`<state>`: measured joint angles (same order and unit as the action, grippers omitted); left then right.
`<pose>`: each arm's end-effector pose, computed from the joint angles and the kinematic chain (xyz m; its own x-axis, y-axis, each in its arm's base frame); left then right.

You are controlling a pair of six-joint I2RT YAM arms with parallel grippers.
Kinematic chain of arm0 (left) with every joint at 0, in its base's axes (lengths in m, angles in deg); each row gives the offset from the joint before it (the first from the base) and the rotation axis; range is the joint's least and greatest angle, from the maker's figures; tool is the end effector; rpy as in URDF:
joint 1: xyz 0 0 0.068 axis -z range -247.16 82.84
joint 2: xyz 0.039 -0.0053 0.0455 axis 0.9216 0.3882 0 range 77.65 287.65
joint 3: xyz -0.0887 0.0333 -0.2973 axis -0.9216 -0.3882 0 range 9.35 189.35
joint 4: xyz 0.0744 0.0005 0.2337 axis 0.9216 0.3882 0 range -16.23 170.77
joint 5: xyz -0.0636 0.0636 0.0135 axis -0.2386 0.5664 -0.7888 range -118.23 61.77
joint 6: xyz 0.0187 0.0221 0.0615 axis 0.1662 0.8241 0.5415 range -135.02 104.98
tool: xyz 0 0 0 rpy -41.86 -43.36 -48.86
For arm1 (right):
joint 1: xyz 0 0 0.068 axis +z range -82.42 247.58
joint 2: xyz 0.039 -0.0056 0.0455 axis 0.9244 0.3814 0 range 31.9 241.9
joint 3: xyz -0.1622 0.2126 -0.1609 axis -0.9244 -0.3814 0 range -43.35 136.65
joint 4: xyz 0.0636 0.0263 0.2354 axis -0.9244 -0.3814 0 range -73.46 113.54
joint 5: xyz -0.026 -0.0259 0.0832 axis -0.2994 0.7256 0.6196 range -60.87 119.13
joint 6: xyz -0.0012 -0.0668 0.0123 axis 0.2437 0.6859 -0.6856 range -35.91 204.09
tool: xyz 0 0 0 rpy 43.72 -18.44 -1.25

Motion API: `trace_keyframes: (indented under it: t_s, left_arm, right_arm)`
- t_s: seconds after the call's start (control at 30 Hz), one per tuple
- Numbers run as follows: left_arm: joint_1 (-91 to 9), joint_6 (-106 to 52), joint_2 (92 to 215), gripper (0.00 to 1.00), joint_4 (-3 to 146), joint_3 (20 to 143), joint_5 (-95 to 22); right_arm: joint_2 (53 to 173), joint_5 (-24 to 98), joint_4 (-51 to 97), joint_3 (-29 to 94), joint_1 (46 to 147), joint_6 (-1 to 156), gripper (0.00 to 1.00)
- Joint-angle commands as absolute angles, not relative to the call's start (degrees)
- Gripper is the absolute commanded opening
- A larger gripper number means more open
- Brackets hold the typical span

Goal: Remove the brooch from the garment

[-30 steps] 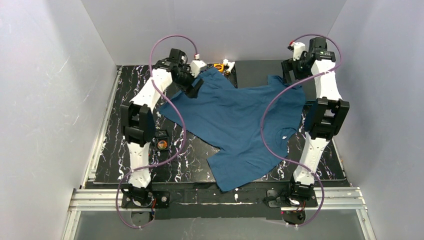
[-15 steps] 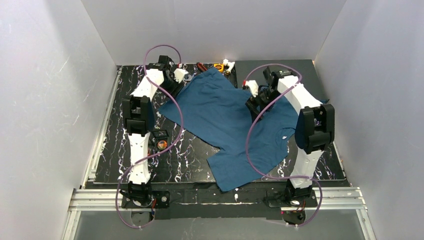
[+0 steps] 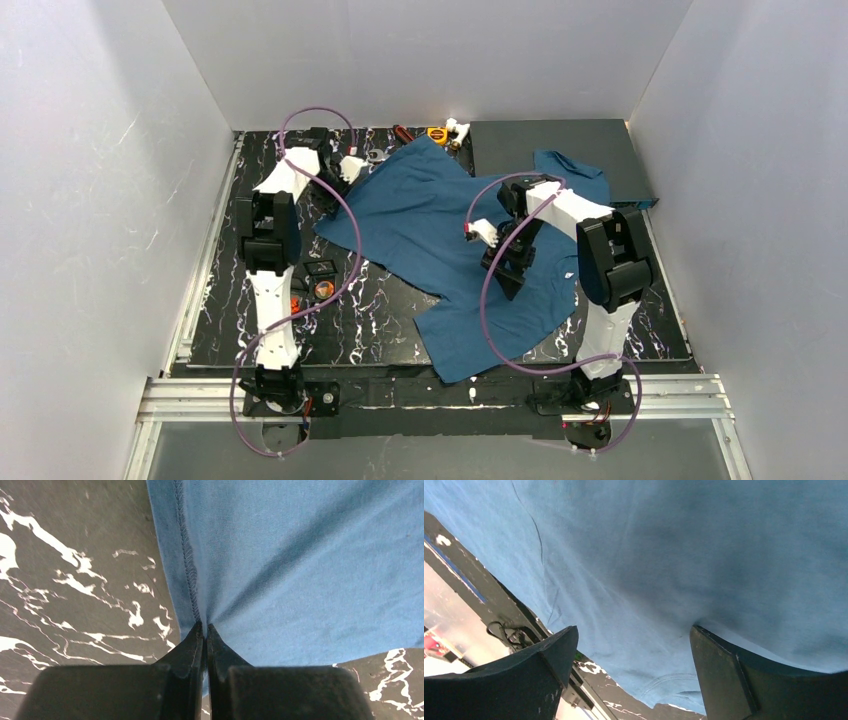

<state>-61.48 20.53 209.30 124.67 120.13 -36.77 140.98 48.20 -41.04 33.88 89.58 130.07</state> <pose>0.4933 -0.0573 0.1943 -0.6852 0.6459 -0.3366 0.6667 0.7423 0.0672 0.2998 0.1403 0.2072 -0.4100 -0.8987 -0.1556 -0.8851 0.3508 0.3059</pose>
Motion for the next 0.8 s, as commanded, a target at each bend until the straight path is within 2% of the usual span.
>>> trace_keyframes:
  t_s: [0.0,0.33,0.37,0.47,0.5,0.63,0.77]
  left_arm:
    - [-62.62,21.87,205.65,0.00,129.56,115.41,-35.56]
    - [-63.74,21.58,200.22,0.00,131.00,109.16,-35.60]
    - [-63.88,20.56,200.02,0.06,131.12,110.58,-36.98]
    - [-63.88,17.08,200.33,0.40,129.86,117.30,-44.56]
    - [-63.68,14.51,201.24,0.46,129.19,120.29,-46.20]
    - [-61.60,9.80,207.12,0.60,126.98,136.57,-50.30]
    - [-58.19,7.70,212.95,0.72,121.16,145.95,-50.56]
  right_arm:
    - [139.74,45.43,-45.07,30.68,91.12,134.75,0.90]
    - [141.69,44.27,-53.41,28.08,92.19,140.03,0.85]
    - [141.64,44.25,-54.24,27.88,92.20,140.78,0.84]
    - [140.87,45.50,-56.53,28.15,92.19,142.73,0.83]
    - [140.53,46.09,-57.13,28.56,92.19,143.12,0.84]
    - [139.00,47.93,-56.66,31.30,91.54,142.27,0.87]
    - [139.00,52.94,-56.29,38.22,87.95,140.27,0.89]
